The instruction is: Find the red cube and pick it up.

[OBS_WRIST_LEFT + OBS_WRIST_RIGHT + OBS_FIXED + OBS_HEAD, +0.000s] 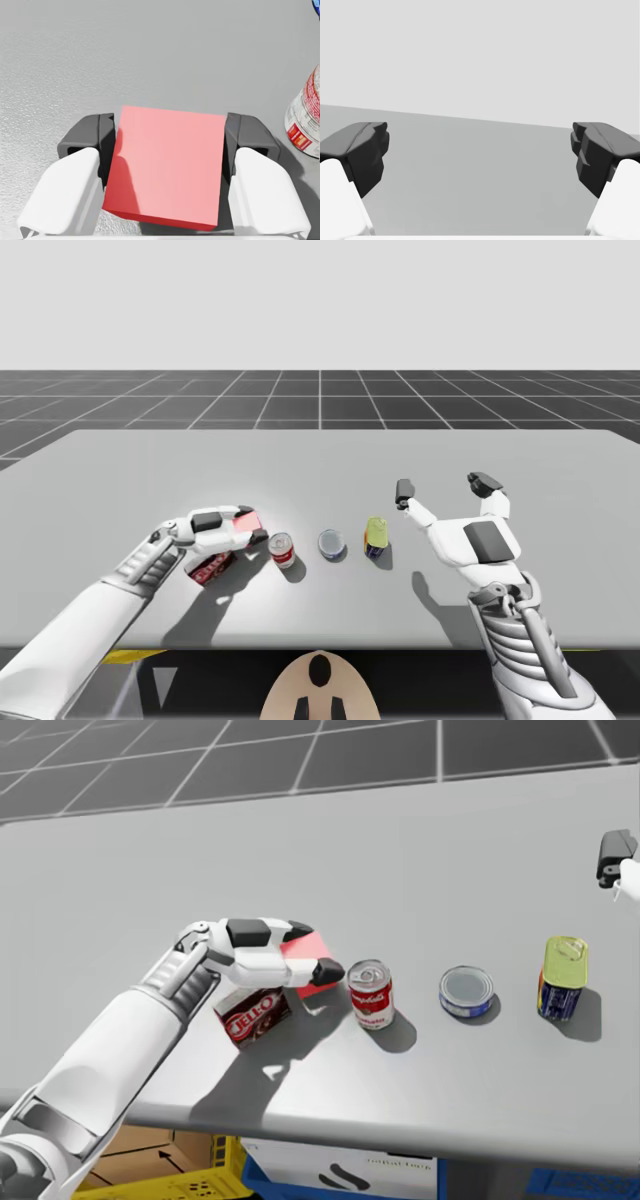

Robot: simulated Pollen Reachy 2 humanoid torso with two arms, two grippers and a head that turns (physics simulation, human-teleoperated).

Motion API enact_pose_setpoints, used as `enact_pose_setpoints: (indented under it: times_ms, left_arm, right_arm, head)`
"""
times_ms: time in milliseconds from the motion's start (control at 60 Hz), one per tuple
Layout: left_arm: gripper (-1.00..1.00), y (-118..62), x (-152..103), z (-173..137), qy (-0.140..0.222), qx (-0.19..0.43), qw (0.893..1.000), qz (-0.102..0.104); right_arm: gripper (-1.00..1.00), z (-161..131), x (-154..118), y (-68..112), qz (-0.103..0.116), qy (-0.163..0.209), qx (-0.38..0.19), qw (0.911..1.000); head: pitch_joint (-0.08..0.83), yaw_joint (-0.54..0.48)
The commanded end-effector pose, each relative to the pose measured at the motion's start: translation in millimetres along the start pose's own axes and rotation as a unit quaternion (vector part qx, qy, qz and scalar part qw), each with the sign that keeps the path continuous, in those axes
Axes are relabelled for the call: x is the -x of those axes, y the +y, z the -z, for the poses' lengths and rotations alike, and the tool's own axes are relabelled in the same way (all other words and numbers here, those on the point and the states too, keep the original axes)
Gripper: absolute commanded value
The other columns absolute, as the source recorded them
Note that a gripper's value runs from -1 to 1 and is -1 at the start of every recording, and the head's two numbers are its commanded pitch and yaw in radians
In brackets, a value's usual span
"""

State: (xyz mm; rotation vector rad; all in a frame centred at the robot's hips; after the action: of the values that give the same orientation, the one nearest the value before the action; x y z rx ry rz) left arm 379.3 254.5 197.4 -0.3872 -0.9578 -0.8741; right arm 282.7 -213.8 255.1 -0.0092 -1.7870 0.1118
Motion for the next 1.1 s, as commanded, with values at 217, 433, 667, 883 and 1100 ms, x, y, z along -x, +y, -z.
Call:
enact_pose_setpoints:
  times_ms: [217, 433, 667, 883, 1100]
  left_arm:
    - [1.0, -11.3, 23, 5, 0.059, 0.038, 0.998, 0.004]
    - [1.0, -11.3, 23, 4, 0.059, 0.035, 0.998, 0.006]
    - [1.0, -11.0, 18, 2, 0.056, 0.03, 0.998, 0.009]
    - [1.0, -1.9, -9, -22, 0.015, -0.002, 1.0, 0.015]
    - [1.0, 9.9, -55, -65, -0.051, -0.056, 0.997, 0.027]
  right_arm:
    - [-1.0, 0, 0, 1.4, 0.007, 0.0, 0.001, 1.0]
    - [-1.0, 0, 0, 1.2, 0.006, -0.002, 0.004, 1.0]
    - [-1.0, 1, 0, -1.9, 0.019, -0.001, 0.013, 0.9997]
    - [-1.0, 4, 3, -6.1, 0.012, -0.015, 0.027, 0.9994]
    - [-1.0, 12, 7, -3.9, 0.046, 0.014, 0.06, 0.997]
  head:
    - [0.602, 0.26]
    - [0.403, 0.26]
    - [0.276, 0.27]
    - [0.268, 0.27]
    - [0.267, 0.28]
